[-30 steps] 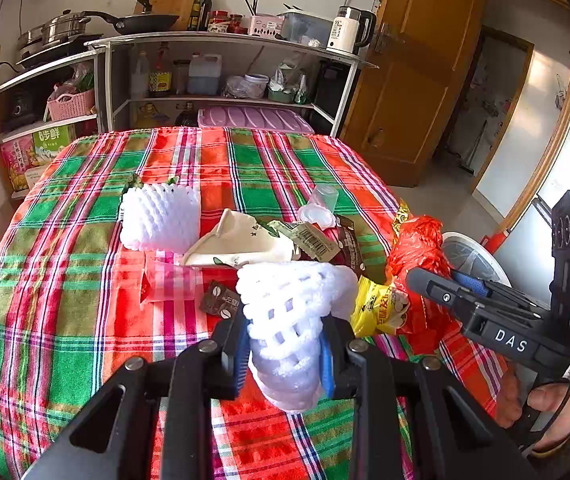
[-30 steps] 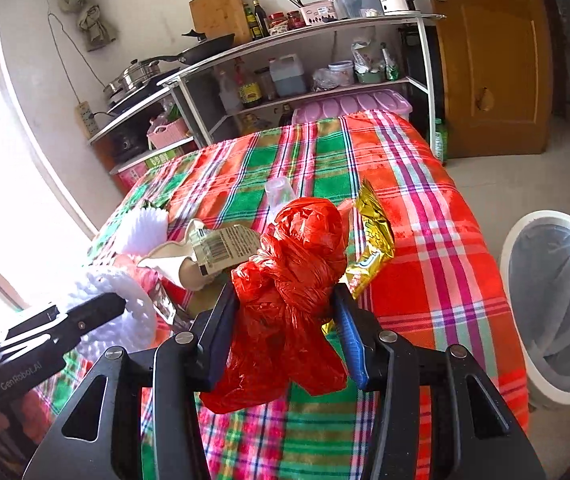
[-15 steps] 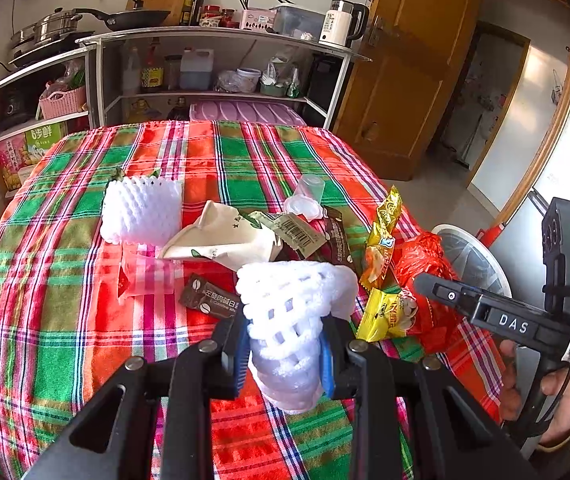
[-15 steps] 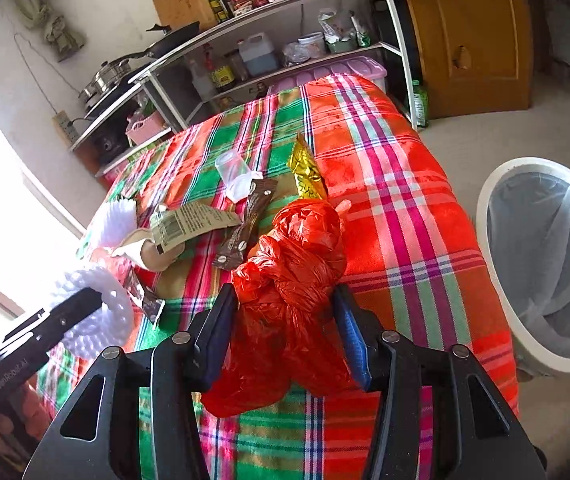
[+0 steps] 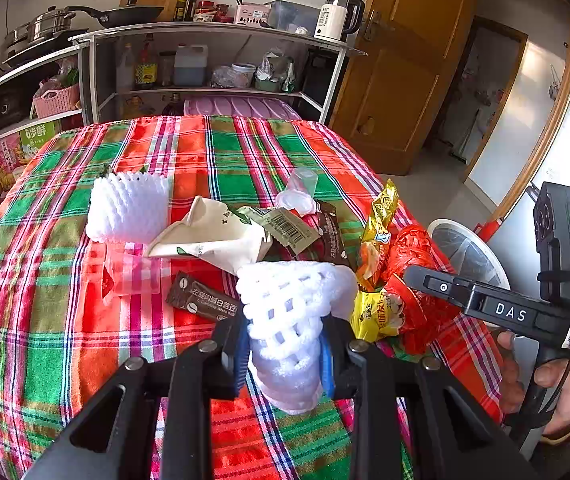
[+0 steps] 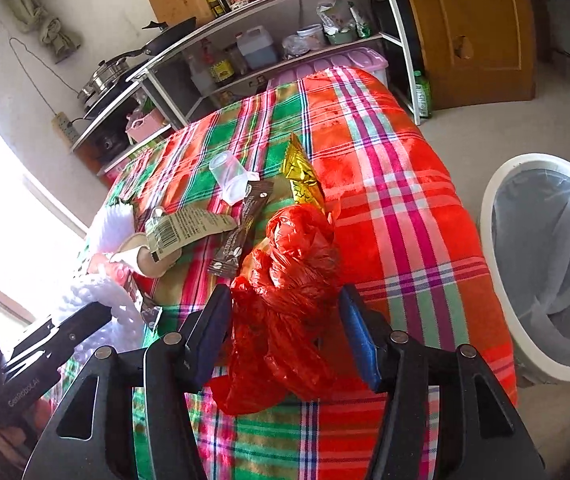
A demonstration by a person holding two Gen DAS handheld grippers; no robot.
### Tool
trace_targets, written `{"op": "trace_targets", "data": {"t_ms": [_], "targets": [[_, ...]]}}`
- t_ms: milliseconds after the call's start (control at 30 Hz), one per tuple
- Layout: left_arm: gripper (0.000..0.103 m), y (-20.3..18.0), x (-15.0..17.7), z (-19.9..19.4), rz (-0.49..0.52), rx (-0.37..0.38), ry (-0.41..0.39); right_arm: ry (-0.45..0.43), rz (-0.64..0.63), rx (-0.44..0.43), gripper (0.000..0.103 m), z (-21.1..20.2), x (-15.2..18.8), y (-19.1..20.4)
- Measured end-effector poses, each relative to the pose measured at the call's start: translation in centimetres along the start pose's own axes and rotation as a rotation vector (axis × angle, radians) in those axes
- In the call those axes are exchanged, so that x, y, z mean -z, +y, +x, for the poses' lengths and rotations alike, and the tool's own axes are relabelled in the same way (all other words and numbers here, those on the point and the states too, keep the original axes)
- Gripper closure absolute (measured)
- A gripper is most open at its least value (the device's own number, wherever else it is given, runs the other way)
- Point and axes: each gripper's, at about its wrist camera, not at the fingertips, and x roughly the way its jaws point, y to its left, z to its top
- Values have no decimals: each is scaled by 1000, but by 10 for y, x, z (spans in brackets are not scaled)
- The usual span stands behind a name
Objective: Collect trash
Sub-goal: 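Lift the foam net and red bag and carry both toward the white bin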
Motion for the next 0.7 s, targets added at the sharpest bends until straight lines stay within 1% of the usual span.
{"op": "trace_targets", "data": {"t_ms": [67, 167, 300, 400, 433, 500, 700], "targets": [[74, 0, -1, -1, 3, -3, -2, -24, 2, 15, 53, -3, 1, -1], [74, -2, -3, -1, 9, -7, -3, -57, -8, 28, 56, -11, 1, -1], [74, -7, -5, 0, 17, -3, -3, -92, -49, 24, 56, -26, 0, 2], [74, -14, -5, 0, 29, 2, -4, -130, -105, 91, 56, -37, 0, 8], [74, -16, -6, 1, 33, 3, -2, -135, -116, 89, 56, -41, 0, 8], [74, -21, -9, 1, 44, 7, -2, -144, -114, 79, 56, -48, -1, 6], [74, -47, -23, 4, 92, 32, -12, -190, -85, 96, 56, -71, -2, -9]]}}
